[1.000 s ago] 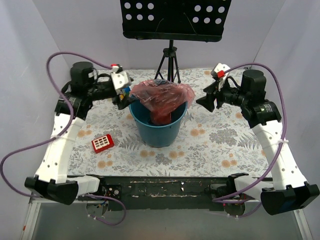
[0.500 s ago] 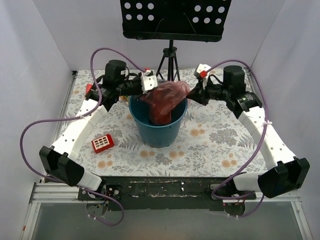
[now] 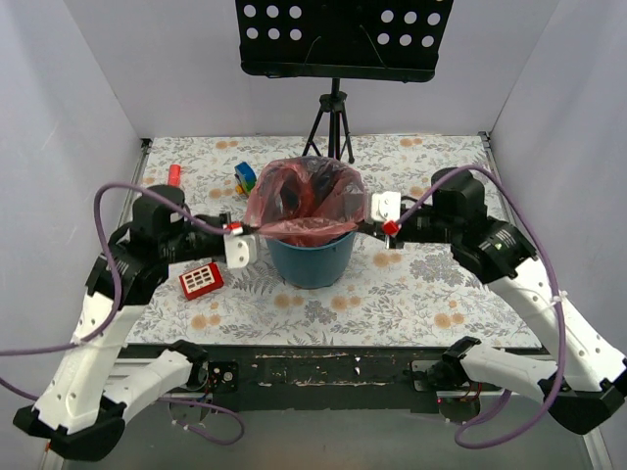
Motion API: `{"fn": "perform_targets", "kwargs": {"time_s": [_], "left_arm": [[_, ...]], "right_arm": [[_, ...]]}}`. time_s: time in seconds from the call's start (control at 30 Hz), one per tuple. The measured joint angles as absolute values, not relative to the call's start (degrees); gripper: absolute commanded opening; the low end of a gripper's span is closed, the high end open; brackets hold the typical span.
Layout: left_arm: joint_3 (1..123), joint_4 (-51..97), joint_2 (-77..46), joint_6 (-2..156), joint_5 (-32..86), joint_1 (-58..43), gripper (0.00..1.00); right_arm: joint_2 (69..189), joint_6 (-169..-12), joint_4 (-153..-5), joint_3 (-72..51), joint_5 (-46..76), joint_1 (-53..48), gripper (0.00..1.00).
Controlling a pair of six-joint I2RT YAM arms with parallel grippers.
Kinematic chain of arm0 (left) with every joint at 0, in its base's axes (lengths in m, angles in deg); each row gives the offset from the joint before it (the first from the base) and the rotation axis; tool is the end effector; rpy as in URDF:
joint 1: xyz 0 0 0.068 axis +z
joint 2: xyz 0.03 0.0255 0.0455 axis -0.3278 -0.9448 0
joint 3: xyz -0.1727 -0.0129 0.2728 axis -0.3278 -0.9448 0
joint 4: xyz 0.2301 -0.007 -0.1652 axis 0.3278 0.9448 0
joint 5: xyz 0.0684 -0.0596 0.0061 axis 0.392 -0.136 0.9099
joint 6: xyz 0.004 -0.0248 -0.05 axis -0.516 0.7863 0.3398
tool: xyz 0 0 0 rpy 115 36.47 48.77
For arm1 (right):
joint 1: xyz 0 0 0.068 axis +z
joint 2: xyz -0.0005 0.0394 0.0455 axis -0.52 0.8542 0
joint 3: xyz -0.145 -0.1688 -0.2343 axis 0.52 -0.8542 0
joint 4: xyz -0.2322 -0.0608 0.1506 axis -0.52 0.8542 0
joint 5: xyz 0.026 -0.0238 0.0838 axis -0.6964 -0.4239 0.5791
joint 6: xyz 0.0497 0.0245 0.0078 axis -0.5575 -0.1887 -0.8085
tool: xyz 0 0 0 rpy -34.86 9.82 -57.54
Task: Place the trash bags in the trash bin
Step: Place the trash bag in the trash bin.
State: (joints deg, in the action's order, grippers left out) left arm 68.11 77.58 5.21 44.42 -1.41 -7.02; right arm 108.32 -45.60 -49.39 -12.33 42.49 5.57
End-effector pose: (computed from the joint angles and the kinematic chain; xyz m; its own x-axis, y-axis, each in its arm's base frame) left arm 0.1248 -0.0867 0.4831 -0.1082 0.3750 -0.9207 0.9221 0.3839 0.0480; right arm 0.1562 0.1452 0.4789 0.3904 -0.3343 -0.8578 -0.8765 0.1502 -0.4574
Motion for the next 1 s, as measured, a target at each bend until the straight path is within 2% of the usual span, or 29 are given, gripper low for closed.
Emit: {"fn": "perform_targets", "kwargs": {"time_s": [0.17,0.37,0.47,0.5,0.53,0.57,0.6,0.63,0.73,0.93,1.0], "left_arm": [[57.1,81.0,13.0,39.7,-1.7,-7.1,0.00],[46.0,77.0,14.3,38.2,-0.3,-7.1,0.04],[41.6,73.8,13.8,39.3,0.9,-7.1,0.10],[40.4,72.6,13.6,40.1,1.5,-7.1,0.18],[39.4,71.5,13.4,41.3,1.9,-7.1,0.31],[38.6,70.6,13.3,42.6,2.5,-7.1,0.42],[38.3,70.0,13.3,44.2,3.0,-7.1,0.46],[38.3,69.7,13.4,45.4,3.3,-7.1,0.50],[39.6,71.4,14.7,51.2,5.1,-7.1,0.59],[49.1,79.6,21.8,65.8,7.8,-7.1,0.71],[52.3,79.7,23.5,72.2,9.7,-7.1,0.71]], "right_arm": [[104.5,-37.7,-43.8,-17.1,40.4,10.8,0.01],[104.0,-33.2,-42.8,-25.9,36.7,13.0,0.01],[103.1,-33.1,-44.9,-32.0,34.7,13.0,0.01],[103.0,-33.6,-45.8,-33.6,34.1,13.0,0.01],[102.9,-34.1,-46.7,-34.8,33.5,13.0,0.04],[103.0,-34.7,-47.5,-35.7,32.8,13.0,0.13],[103.0,-35.3,-47.6,-35.8,32.2,13.0,0.26],[102.8,-35.6,-47.7,-35.8,31.7,13.0,0.34],[102.0,-35.6,-44.7,-33.8,30.4,13.0,0.47],[96.0,-37.8,-34.8,-23.6,29.3,13.0,0.51],[95.3,-39.8,-33.0,-19.2,28.5,13.0,0.48]]}}
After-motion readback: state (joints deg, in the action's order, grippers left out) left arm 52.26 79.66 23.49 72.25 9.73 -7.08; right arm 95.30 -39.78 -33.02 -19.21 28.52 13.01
